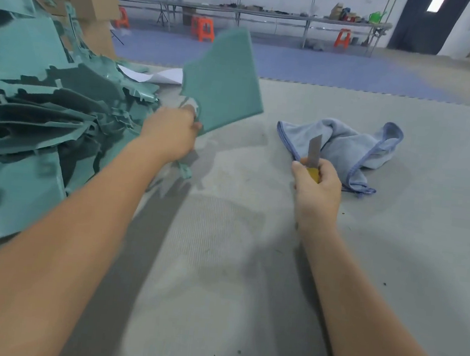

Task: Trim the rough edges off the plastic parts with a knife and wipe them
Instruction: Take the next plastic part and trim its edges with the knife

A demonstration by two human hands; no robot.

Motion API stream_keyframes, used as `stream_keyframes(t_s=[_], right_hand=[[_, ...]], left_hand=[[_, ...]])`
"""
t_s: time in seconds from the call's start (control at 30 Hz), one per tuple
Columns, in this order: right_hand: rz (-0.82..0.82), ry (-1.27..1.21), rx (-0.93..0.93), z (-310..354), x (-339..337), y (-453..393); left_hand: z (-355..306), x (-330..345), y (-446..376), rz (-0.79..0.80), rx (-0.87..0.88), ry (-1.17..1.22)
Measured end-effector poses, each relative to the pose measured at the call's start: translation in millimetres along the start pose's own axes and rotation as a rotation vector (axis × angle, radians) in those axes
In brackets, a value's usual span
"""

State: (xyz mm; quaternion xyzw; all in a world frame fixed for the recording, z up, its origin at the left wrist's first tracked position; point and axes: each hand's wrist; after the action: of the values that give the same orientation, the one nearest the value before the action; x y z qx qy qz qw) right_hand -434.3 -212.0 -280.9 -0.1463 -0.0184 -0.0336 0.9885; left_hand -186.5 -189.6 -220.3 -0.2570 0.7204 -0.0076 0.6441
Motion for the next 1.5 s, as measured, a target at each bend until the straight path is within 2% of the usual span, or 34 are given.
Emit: stream_keyframes(t_s=[0.07, 0.17, 0.2, 0.27, 0.33, 0.43, 0.6, 0.7, 0.73, 0.77, 0.8, 0.87, 0.9, 0.93, 1.07, 1.17, 1.27, 1.37, 1.5], right_hand=[[0.08, 0.033, -0.001, -2, 3, 1], [0.26, -0.014, -0.001, -2, 13, 5], [0.313, -0.037, 0.007, -2, 15, 7], [0.368, -0.065, 0.028, -2, 19, 9], [0.359, -0.043, 0.038, -4, 20, 8], [0.335, -0.03, 0.065, -6, 20, 6], [0.321, -0.08, 0.085, -6, 25, 8], [0.271, -0.154, 0.13, -6, 24, 6], [0.249, -0.176, 0.146, -6, 24, 5], [0.226, -0.19, 0.157, -6, 24, 4], [0.196, -0.191, 0.167, -7, 23, 2], [0.104, -0.141, 0.174, -9, 23, -2], [0.053, -0.098, 0.164, -10, 21, -5], [0.001, -0.055, 0.14, -11, 18, -7], [-0.183, 0.017, 0.128, -15, 2, -18], [-0.192, 0.03, 0.163, -16, -1, -19], [-0.142, 0.023, 0.094, -13, 3, -16], [-0.057, 0.054, 0.077, -11, 7, -15], [-0.042, -0.017, 0.122, -12, 6, -15]], left_hand=[[-15, -3, -5, 0.088, -0.055, 0.18], [-38, -6, -5, 0.348, -0.186, 0.723], [-44, -7, -3, 0.386, -0.231, 0.825], [-53, -4, 2, 0.397, -0.274, 0.88], [-61, 1, 8, 0.419, -0.264, 0.896], [-75, 10, 15, 0.462, -0.249, 1.053], [-102, 26, 32, 0.352, -0.236, 1.0], [-111, 26, 45, 0.378, -0.271, 1.237], [-113, 26, 49, 0.369, -0.257, 1.248], [-114, 25, 52, 0.339, -0.196, 1.117], [-113, 25, 56, 0.277, -0.079, 0.832], [-108, 27, 66, 0.016, 0.123, 0.184], [-103, 28, 71, -0.07, 0.174, 0.005], [-97, 28, 74, -0.079, 0.176, -0.099], [-66, 21, 74, 0.177, -0.026, -0.135], [-45, 16, 60, 0.147, 0.12, -0.028], [-23, 17, 34, 0.231, 0.235, -0.139], [-10, 31, 12, 0.12, 0.197, -0.314], [-16, 41, 2, -0.09, 0.118, -0.298]])
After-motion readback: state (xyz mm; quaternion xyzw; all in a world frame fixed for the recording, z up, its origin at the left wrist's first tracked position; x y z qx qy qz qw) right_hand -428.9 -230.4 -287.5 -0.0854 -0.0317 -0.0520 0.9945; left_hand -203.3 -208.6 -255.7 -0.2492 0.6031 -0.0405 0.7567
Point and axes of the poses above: each hand's wrist, its own y-axis away from the middle knuckle, its own x-axis out of the palm, z = x × y, and after that the axes turned 3 degrees about -x, right-handed
